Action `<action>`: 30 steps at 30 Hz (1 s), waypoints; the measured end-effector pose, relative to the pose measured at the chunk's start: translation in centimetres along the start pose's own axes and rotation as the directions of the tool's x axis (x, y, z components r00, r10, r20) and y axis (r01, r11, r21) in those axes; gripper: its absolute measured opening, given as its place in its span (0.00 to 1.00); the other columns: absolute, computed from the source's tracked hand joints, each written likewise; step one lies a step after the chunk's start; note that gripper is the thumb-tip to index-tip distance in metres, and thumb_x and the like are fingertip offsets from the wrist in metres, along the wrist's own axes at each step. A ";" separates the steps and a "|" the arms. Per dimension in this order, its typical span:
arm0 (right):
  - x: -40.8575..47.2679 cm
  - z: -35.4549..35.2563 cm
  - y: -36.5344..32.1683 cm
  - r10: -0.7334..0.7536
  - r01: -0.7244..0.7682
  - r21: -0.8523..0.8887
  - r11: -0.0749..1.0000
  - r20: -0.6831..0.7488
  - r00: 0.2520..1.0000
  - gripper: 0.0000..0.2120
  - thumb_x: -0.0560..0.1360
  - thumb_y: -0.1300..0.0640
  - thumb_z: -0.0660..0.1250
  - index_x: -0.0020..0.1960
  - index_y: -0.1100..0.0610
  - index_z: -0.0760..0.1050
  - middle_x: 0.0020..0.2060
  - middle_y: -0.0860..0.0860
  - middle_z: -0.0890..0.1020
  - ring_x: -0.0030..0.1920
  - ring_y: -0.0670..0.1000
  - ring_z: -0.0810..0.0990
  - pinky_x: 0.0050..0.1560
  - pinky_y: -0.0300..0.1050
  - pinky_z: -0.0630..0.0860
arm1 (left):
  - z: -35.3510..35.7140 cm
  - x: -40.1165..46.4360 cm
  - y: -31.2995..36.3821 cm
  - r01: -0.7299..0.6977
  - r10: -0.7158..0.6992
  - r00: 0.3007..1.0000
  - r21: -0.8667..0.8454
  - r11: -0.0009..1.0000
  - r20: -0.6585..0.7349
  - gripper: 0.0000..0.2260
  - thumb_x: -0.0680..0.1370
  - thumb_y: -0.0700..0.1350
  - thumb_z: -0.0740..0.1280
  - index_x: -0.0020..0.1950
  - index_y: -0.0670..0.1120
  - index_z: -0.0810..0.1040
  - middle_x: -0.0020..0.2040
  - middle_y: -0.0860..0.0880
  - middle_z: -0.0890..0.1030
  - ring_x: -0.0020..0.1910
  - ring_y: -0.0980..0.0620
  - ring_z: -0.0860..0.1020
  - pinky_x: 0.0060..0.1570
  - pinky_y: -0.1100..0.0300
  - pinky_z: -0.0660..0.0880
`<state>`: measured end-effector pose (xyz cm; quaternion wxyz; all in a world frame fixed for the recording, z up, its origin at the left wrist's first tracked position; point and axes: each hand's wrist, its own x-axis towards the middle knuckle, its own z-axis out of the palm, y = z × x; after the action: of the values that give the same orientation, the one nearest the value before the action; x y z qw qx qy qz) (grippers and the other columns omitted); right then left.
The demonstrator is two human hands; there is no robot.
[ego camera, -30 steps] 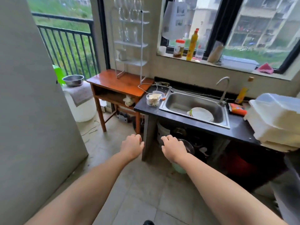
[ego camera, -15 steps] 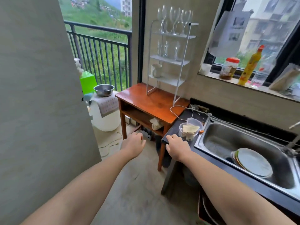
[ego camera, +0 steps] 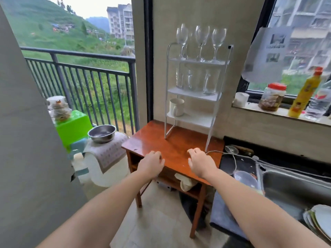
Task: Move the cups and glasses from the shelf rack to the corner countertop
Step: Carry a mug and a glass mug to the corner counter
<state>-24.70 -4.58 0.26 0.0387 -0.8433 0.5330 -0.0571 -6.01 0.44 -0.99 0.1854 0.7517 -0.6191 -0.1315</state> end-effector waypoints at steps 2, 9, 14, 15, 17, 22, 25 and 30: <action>2.3 -0.6 -0.2 0.030 -0.029 0.022 0.999 -0.026 0.999 0.18 0.81 0.54 0.53 0.69 0.55 0.66 0.64 0.55 0.72 0.61 0.59 0.75 0.57 0.54 0.73 | -0.8 3.0 -0.2 -0.022 0.022 1.000 -0.012 1.000 0.007 0.12 0.80 0.50 0.59 0.54 0.43 0.75 0.53 0.43 0.78 0.55 0.43 0.76 0.55 0.50 0.75; 13.2 -2.6 1.7 0.204 -0.160 0.283 0.946 -0.133 0.970 0.17 0.80 0.56 0.55 0.66 0.57 0.71 0.63 0.55 0.75 0.60 0.57 0.77 0.59 0.50 0.74 | -0.9 14.5 1.0 -0.123 0.126 0.992 -0.086 0.989 0.029 0.13 0.80 0.50 0.58 0.57 0.45 0.77 0.56 0.45 0.77 0.55 0.45 0.77 0.56 0.50 0.76; 21.2 -6.4 4.0 0.434 -0.206 0.640 0.740 -0.220 0.874 0.17 0.80 0.59 0.56 0.67 0.60 0.70 0.64 0.58 0.73 0.61 0.58 0.75 0.59 0.45 0.71 | -0.8 22.5 2.6 -0.059 0.068 0.997 -0.208 0.976 0.036 0.13 0.80 0.49 0.59 0.57 0.43 0.76 0.56 0.45 0.77 0.53 0.46 0.77 0.48 0.55 0.75; 22.5 -7.2 4.4 0.473 -0.186 0.686 0.704 -0.257 0.843 0.18 0.80 0.59 0.56 0.69 0.60 0.67 0.66 0.58 0.70 0.59 0.58 0.75 0.59 0.45 0.71 | -0.8 24.0 2.9 -0.049 0.058 0.998 -0.234 0.971 0.031 0.12 0.80 0.48 0.59 0.57 0.43 0.76 0.55 0.44 0.78 0.52 0.46 0.77 0.47 0.55 0.75; 24.6 -9.0 5.0 0.537 -0.138 0.744 0.653 -0.328 0.777 0.19 0.80 0.59 0.56 0.71 0.57 0.63 0.68 0.58 0.65 0.54 0.58 0.77 0.59 0.53 0.74 | -1.0 26.9 3.5 -0.015 0.021 1.000 -0.317 0.948 0.015 0.13 0.80 0.47 0.59 0.60 0.42 0.75 0.58 0.43 0.78 0.55 0.45 0.77 0.50 0.56 0.73; 29.5 -11.5 6.3 0.591 -0.112 0.769 0.629 -0.379 0.712 0.22 0.79 0.57 0.58 0.71 0.60 0.63 0.68 0.59 0.68 0.65 0.59 0.72 0.64 0.58 0.72 | -0.8 32.5 4.9 0.135 -0.114 0.991 -0.529 0.838 0.071 0.25 0.81 0.47 0.58 0.76 0.39 0.59 0.73 0.41 0.67 0.69 0.43 0.70 0.64 0.54 0.68; 32.0 -12.2 6.8 0.669 -0.139 0.852 0.505 -0.284 0.687 0.23 0.74 0.55 0.57 0.68 0.59 0.65 0.58 0.59 0.75 0.57 0.61 0.77 0.55 0.60 0.78 | -0.1 35.3 5.2 0.209 -0.150 0.978 -0.607 0.766 0.147 0.23 0.79 0.44 0.59 0.73 0.39 0.64 0.64 0.41 0.73 0.57 0.43 0.76 0.59 0.50 0.76; 33.5 -12.6 6.9 0.751 -0.114 0.967 0.228 -0.100 0.653 0.14 0.80 0.57 0.53 0.63 0.58 0.67 0.42 0.49 0.73 0.40 0.50 0.78 0.29 0.40 0.73 | 0.7 38.0 5.0 0.364 -0.152 0.930 -0.766 0.530 0.336 0.15 0.81 0.43 0.58 0.66 0.40 0.69 0.53 0.43 0.75 0.43 0.49 0.78 0.41 0.53 0.81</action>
<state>-18.32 -37.86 13.76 0.3498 -0.4171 0.6184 -0.5668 -3.18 -37.73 1.76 0.4170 0.6432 -0.3857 -0.5134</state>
